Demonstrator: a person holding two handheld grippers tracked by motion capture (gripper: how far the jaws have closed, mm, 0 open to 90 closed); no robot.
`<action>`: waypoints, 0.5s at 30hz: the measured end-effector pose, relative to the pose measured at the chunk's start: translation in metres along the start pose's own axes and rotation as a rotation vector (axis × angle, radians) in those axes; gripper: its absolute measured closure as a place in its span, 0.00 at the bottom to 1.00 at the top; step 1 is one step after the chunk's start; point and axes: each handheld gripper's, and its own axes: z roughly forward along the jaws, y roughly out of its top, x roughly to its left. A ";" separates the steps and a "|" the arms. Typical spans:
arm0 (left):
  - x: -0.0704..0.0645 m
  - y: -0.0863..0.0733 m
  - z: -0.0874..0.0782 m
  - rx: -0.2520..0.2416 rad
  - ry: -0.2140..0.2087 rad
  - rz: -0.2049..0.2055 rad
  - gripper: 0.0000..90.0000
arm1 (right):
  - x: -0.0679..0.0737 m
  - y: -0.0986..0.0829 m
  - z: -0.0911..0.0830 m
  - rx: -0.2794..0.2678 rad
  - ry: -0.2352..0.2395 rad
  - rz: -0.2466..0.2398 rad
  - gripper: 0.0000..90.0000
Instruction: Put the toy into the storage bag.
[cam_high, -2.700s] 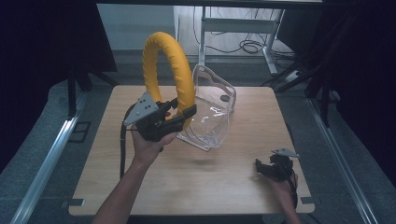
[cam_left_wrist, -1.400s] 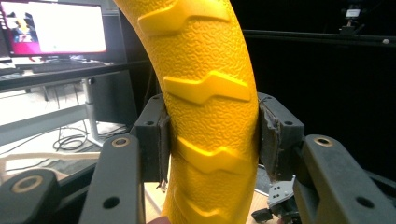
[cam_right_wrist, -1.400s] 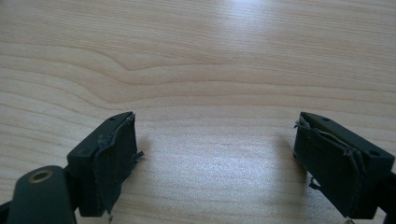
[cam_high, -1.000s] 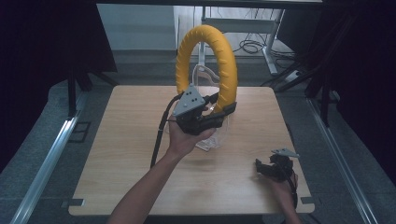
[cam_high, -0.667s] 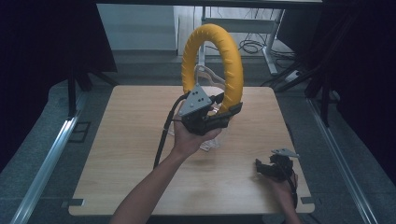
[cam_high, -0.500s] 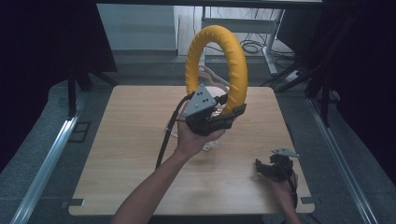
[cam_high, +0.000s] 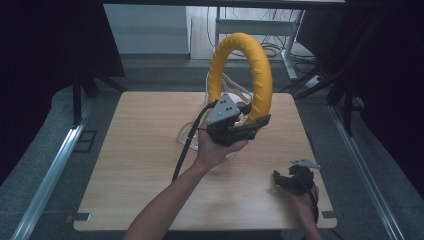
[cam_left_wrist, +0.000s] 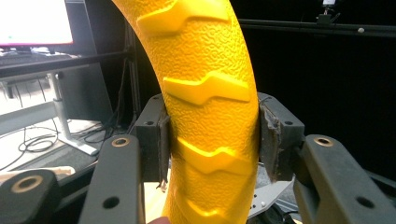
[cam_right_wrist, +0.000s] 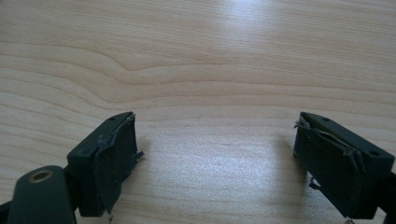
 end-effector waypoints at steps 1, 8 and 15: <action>0.001 -0.001 0.001 -0.001 0.000 -0.005 0.57 | 0.000 0.000 0.000 0.000 0.000 0.000 0.15; 0.009 -0.011 0.004 0.015 0.010 -0.034 0.57 | 0.000 0.000 0.000 -0.002 -0.001 -0.003 0.15; 0.018 -0.024 0.009 0.038 -0.001 -0.077 0.57 | 0.000 0.000 0.000 -0.001 0.000 -0.001 0.15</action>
